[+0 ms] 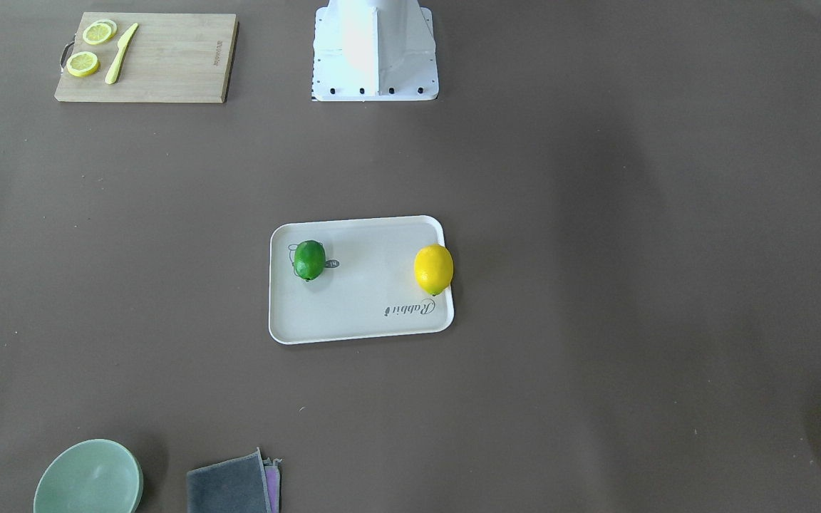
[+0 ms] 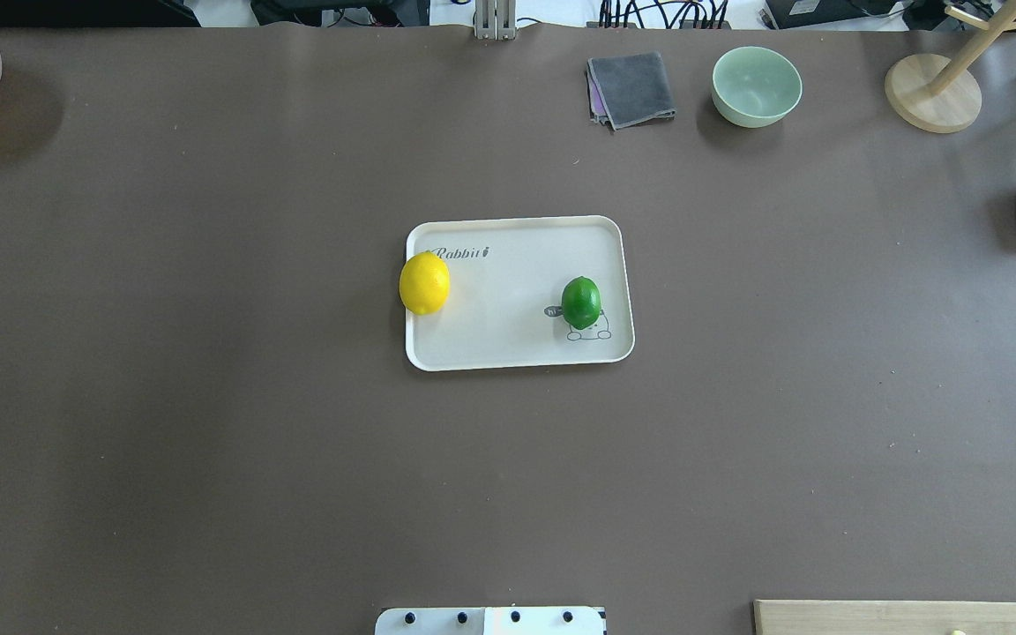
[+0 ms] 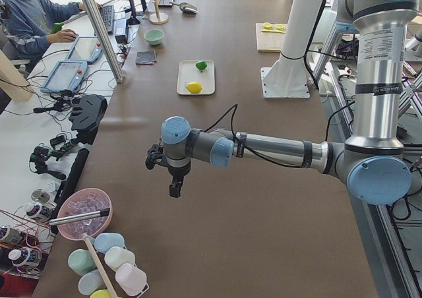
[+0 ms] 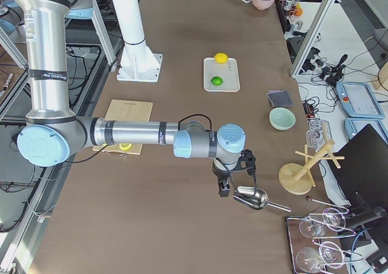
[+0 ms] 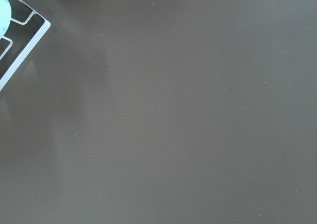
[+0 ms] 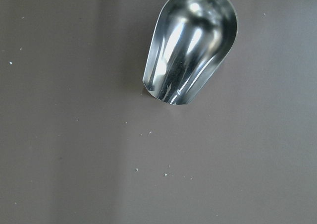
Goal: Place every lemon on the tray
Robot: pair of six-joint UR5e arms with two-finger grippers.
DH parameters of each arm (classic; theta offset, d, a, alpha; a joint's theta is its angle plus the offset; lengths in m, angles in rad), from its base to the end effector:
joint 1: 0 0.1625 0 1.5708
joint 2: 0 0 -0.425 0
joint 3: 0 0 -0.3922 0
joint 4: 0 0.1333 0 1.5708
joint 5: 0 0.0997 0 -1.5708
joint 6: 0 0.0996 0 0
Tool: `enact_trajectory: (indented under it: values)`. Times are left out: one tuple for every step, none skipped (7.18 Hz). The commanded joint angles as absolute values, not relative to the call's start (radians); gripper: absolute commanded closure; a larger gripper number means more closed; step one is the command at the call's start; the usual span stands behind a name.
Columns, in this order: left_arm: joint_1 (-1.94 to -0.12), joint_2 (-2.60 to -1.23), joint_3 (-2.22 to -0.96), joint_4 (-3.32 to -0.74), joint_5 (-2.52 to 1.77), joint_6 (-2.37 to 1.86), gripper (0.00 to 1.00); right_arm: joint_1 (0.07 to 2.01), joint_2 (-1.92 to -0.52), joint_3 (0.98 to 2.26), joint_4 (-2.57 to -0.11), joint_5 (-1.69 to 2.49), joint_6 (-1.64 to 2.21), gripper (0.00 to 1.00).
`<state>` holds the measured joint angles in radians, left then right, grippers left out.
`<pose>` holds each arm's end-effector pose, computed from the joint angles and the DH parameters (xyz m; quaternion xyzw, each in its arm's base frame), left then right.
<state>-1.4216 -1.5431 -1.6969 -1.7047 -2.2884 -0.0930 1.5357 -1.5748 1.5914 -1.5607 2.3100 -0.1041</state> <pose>0.0062 -0.4974 0.5989 0.0656 0.3593 0.0668 0.9285 0.0489 -0.4941 0.6519 0.0249 -0.3606 -0.0697 0.9298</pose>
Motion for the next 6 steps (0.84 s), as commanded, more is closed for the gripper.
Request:
enact_trajectory:
  values:
    - [-1.448, -1.548, -1.68, -1.698, -2.29, -0.107, 0.02, 1.536, -1.574, 1.583, -1.562, 2.31, -0.101, 0.0]
    - [-1.448, -1.542, -1.678, -1.7, -2.343, -0.129, 0.02, 1.536, -1.581, 1.588, -1.56, 2.301, -0.104, 0.0]
    - [-1.465, -1.543, -1.677, -1.701, -2.371, -0.13, 0.02, 1.536, -1.594, 1.591, -1.557, 2.307, -0.103, 0.0]
    - [-1.474, -1.543, -1.675, -1.709, -2.375, -0.127, 0.02, 1.536, -1.594, 1.589, -1.554, 2.307, -0.097, 0.0]
    - [-1.474, -1.542, -1.658, -1.712, -2.381, -0.126, 0.02, 1.536, -1.592, 1.595, -1.552, 2.309, -0.103, 0.0]
    - [-1.477, -1.558, -1.635, -1.713, -2.381, -0.123, 0.02, 1.536, -1.591, 1.6, -1.554, 2.304, -0.1, 0.0]
